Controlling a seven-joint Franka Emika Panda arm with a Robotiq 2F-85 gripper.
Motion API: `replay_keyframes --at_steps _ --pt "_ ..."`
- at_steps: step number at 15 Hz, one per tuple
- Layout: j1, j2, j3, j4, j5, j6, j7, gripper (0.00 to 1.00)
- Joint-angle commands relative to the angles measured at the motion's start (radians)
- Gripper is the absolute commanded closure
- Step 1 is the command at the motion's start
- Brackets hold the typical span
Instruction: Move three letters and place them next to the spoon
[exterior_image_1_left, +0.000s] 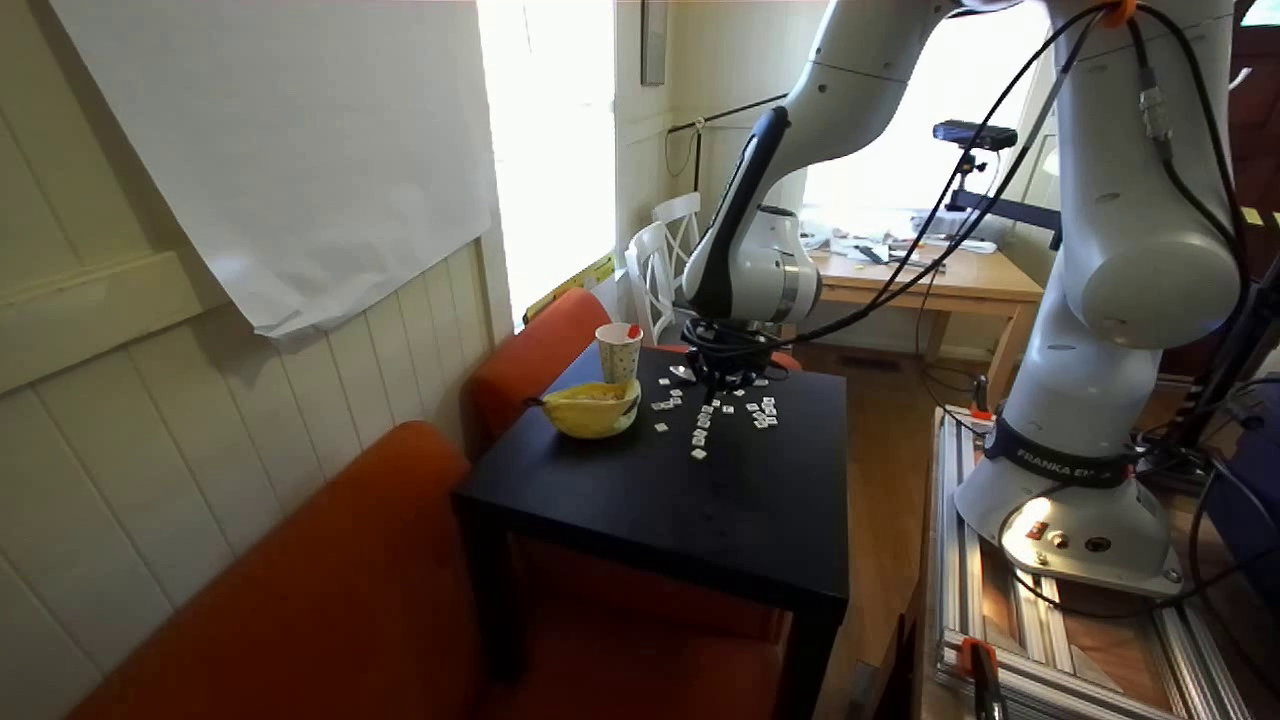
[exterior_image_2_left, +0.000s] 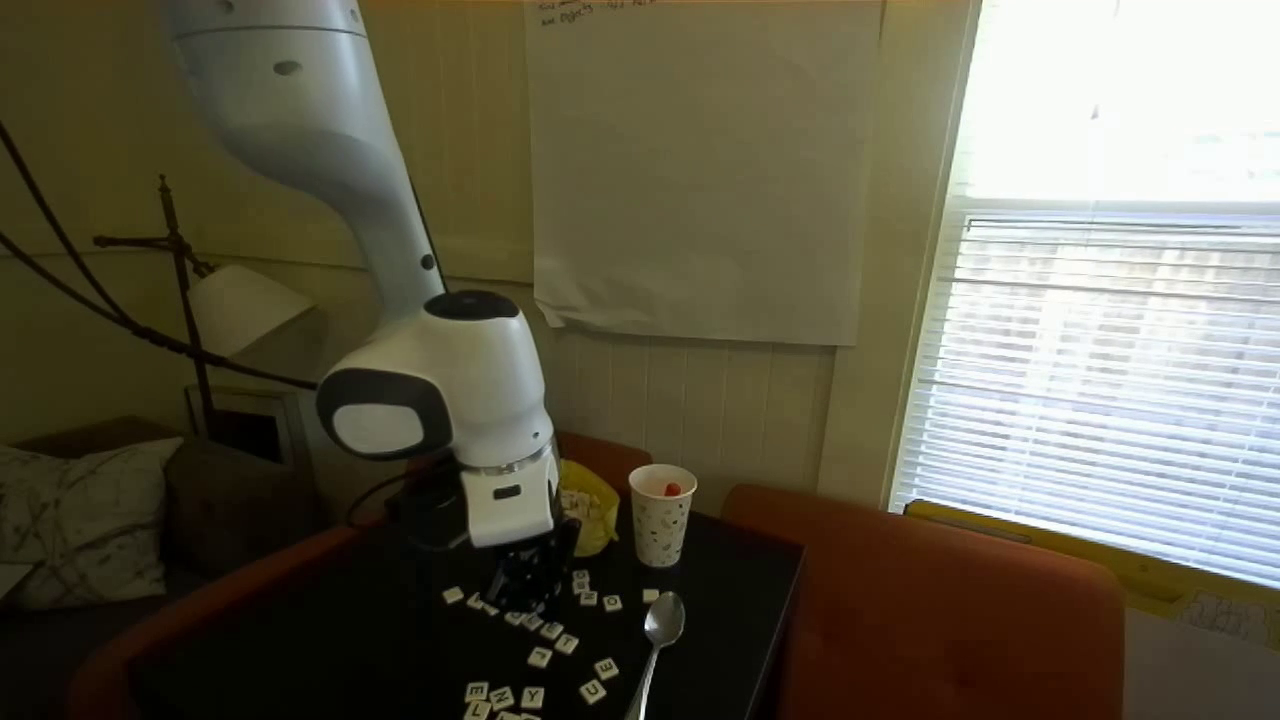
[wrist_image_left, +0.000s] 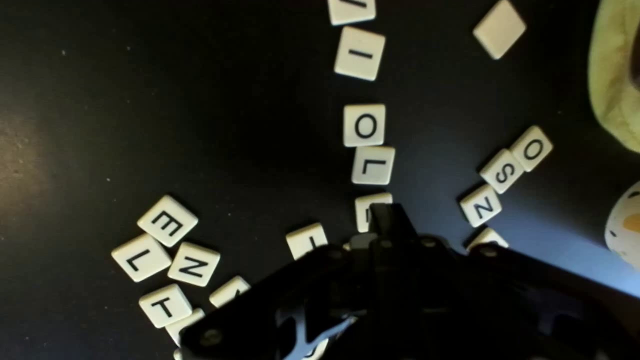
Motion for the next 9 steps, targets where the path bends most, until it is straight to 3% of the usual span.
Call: replay_keyframes --at_steps 1,9 --pt "-0.004 0.067 -0.007 0.034 -0.013 0.033 -0.013 0.98" --pt "-0.008 0.096 0.001 0.066 -0.011 0.046 -0.028 0.98"
